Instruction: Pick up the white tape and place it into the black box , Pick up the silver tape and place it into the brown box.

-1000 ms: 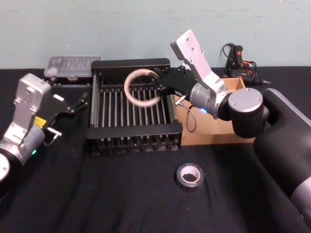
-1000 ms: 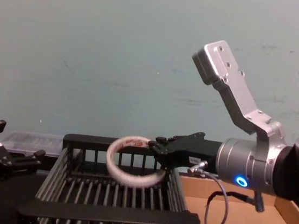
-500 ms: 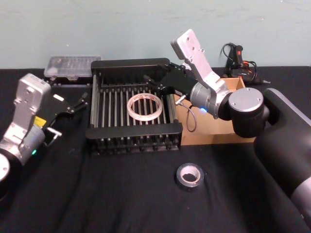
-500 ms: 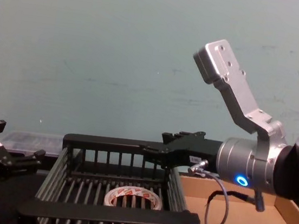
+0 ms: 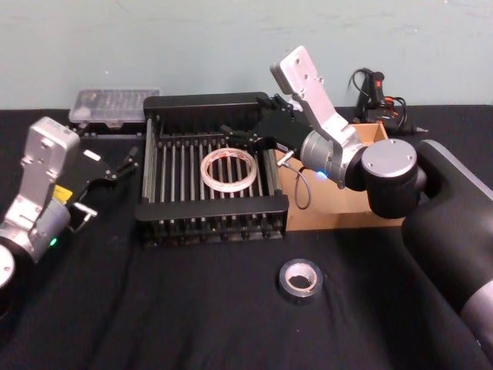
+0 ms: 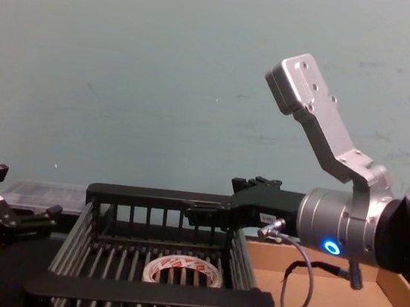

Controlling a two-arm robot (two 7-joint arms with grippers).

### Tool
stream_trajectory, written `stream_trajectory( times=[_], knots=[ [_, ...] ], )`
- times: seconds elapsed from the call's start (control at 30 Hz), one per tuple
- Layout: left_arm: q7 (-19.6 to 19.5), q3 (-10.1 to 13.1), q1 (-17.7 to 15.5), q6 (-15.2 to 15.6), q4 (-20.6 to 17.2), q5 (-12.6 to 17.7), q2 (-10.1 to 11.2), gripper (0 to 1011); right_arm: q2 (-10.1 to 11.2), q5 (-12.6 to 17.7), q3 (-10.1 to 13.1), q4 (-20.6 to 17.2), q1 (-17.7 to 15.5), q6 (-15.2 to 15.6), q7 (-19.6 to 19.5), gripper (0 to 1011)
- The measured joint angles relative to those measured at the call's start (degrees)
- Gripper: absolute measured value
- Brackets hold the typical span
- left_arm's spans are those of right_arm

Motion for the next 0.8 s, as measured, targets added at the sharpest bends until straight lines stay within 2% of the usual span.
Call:
stream_trajectory(
  times=[0.37,0.6,0.67,0.77,0.8],
  knots=[
    [0.0,0.0,0.0,0.0,0.0,0.0,0.0,1001,0.4,0.2,0.5,-1.0,-0.7,0.0,0.1,1000],
    [0.0,0.0,0.0,0.0,0.0,0.0,0.0,1001,2.7,1.0,2.2,-6.2,-3.4,1.0,0.1,1000],
    [0.0,0.0,0.0,0.0,0.0,0.0,0.0,1001,4.2,1.6,3.3,-9.9,-5.5,1.6,-0.1,1000],
    [0.0,0.0,0.0,0.0,0.0,0.0,0.0,1001,5.4,2.2,4.2,-12.7,-7.2,2.1,-0.2,1000],
    [0.0,0.0,0.0,0.0,0.0,0.0,0.0,1001,6.3,2.5,4.7,-14.7,-8.5,2.5,-0.3,1000]
  ],
)
